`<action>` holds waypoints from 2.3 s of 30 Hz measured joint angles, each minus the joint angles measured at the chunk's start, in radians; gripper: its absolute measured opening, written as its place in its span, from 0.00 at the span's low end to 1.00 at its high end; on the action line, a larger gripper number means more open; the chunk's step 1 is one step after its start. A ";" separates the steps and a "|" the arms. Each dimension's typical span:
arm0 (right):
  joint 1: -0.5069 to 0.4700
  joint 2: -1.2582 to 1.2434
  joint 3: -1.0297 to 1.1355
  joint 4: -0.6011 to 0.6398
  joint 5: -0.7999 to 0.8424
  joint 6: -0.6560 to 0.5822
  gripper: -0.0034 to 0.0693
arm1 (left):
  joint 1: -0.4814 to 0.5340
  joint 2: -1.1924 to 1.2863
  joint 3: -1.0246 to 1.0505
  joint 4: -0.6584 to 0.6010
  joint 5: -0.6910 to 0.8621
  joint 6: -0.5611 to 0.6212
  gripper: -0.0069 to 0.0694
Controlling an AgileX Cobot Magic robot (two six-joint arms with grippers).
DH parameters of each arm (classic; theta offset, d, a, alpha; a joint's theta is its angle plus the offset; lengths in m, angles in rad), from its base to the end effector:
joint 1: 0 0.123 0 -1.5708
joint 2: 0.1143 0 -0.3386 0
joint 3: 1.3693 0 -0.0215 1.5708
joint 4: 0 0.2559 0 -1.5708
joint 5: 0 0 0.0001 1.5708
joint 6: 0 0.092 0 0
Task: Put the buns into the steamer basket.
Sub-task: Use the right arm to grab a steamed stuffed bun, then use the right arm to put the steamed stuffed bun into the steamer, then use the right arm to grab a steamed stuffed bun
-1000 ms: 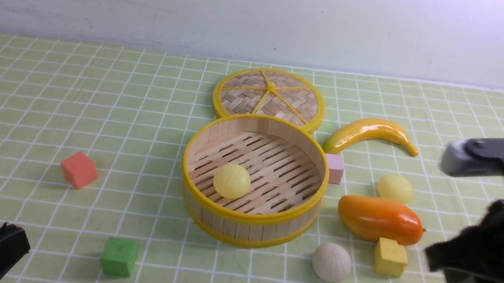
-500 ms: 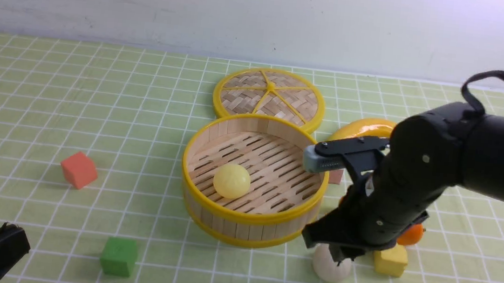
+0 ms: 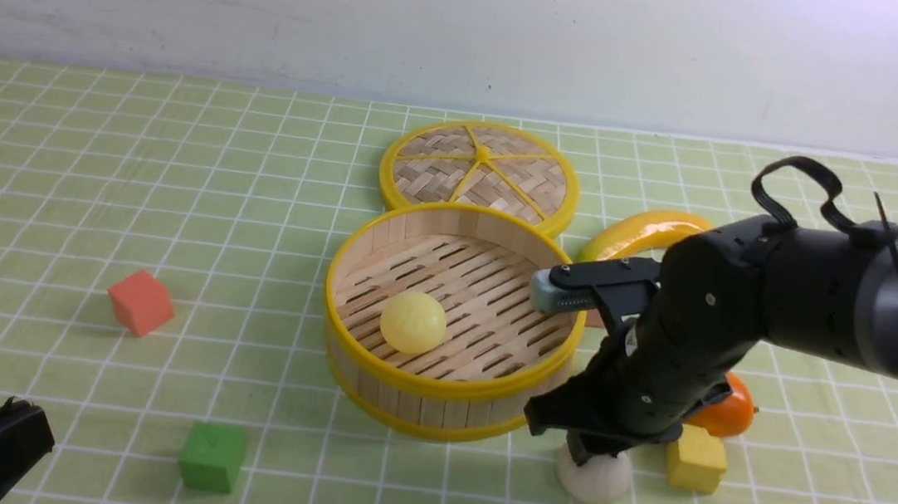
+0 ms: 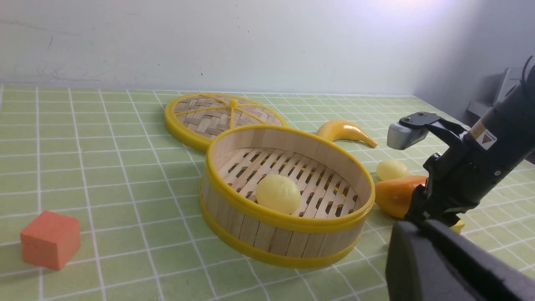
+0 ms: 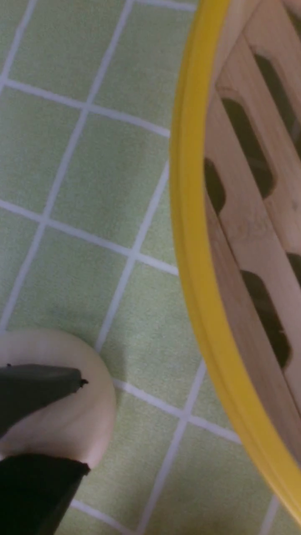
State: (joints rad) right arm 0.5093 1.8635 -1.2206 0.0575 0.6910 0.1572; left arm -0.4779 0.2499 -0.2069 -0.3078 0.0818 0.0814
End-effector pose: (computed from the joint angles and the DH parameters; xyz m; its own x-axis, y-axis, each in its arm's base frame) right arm 0.3406 0.1941 0.2300 -0.9102 -0.2792 -0.3058 -0.3218 0.9417 0.0979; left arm 0.0258 -0.0160 0.2732 -0.1369 -0.1807 -0.9740 0.4629 0.8576 -0.2242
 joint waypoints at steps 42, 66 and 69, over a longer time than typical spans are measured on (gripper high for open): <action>-0.058 -0.001 -0.427 -0.026 0.216 -0.114 0.70 | 0.000 0.000 0.000 0.000 -0.004 0.000 0.10; -0.343 0.138 -0.310 0.001 -0.013 -0.062 0.53 | 0.000 0.000 0.000 0.001 -0.003 0.000 0.11; -0.353 0.152 -0.310 -0.003 -0.026 -0.055 0.53 | 0.000 0.000 0.000 0.001 -0.003 0.000 0.12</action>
State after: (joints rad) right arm 0.1564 2.0158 -1.5303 0.0542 0.6652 0.1017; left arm -0.4779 0.2499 -0.2069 -0.3067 0.0793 0.0814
